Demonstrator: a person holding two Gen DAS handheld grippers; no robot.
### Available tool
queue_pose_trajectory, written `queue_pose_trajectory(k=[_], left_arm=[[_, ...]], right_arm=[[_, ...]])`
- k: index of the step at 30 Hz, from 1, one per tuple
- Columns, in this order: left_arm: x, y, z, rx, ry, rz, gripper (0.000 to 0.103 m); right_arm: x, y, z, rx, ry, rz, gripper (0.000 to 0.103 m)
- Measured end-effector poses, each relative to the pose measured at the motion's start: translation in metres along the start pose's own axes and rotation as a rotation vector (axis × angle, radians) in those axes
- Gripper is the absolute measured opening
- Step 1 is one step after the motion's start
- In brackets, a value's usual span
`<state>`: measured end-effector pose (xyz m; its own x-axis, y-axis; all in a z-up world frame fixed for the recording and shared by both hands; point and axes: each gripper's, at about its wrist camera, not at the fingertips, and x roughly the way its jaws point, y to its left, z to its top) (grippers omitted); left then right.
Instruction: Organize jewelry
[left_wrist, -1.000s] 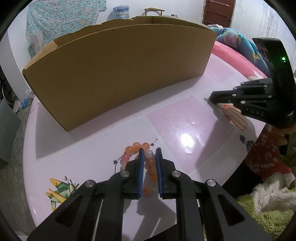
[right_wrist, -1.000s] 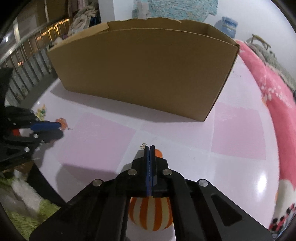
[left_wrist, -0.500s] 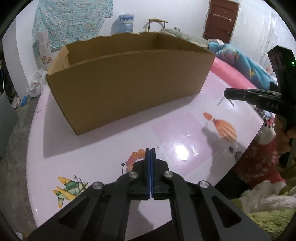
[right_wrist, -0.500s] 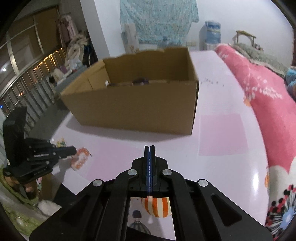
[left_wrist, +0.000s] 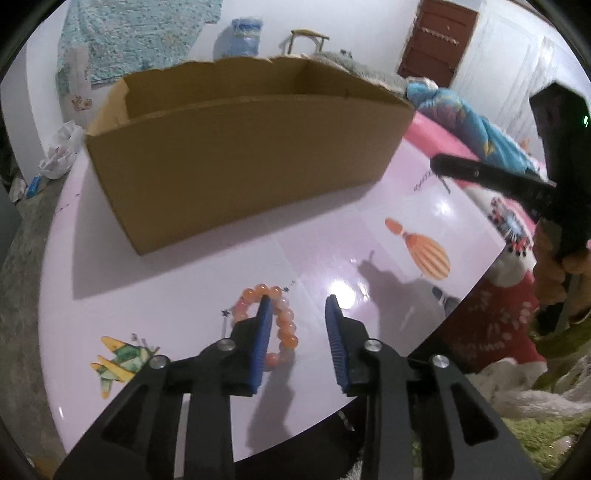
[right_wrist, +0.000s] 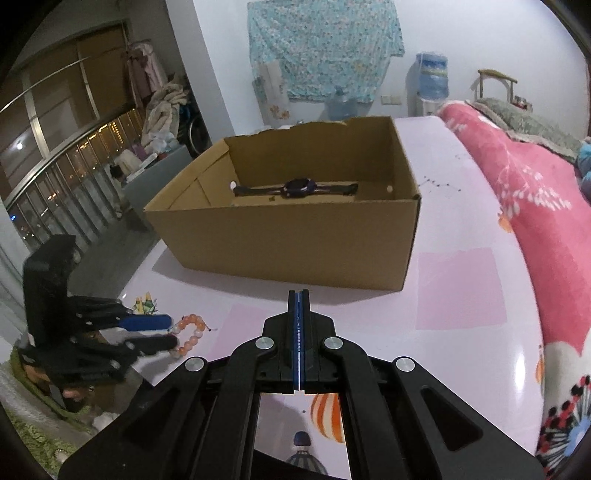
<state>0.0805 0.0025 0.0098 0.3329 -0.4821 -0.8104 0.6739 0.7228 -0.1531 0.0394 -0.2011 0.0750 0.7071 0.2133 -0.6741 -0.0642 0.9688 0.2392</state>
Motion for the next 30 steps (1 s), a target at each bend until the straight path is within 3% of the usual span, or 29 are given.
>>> queue_pose_trajectory(k=[7, 10, 11, 15, 20, 30], left_arm=[[0.025, -0.008, -0.002, 0.054, 0.082, 0.091, 0.028], [0.027, -0.011, -0.004, 0.089, 0.078, 0.160, 0.009], [0.027, -0.011, -0.004, 0.092, 0.076, 0.171, 0.010], [0.022, -0.008, -0.003, 0.068, 0.060, 0.148, 0.009], [-0.009, -0.007, 0.009, 0.039, -0.017, 0.092, 0.009], [-0.108, 0.012, 0.085, -0.047, -0.283, -0.201, 0.009]], right_arm=[[0.003, 0.002, -0.006, 0.033, -0.003, 0.020, 0.000], [0.003, 0.001, -0.007, 0.035, -0.003, 0.024, 0.000], [0.004, 0.001, -0.007, 0.038, -0.003, 0.028, 0.000], [0.003, 0.001, -0.008, 0.045, -0.013, 0.041, 0.000], [-0.006, 0.001, 0.000, 0.042, -0.041, 0.069, 0.000], [-0.041, 0.008, 0.077, -0.038, -0.191, 0.202, 0.000]])
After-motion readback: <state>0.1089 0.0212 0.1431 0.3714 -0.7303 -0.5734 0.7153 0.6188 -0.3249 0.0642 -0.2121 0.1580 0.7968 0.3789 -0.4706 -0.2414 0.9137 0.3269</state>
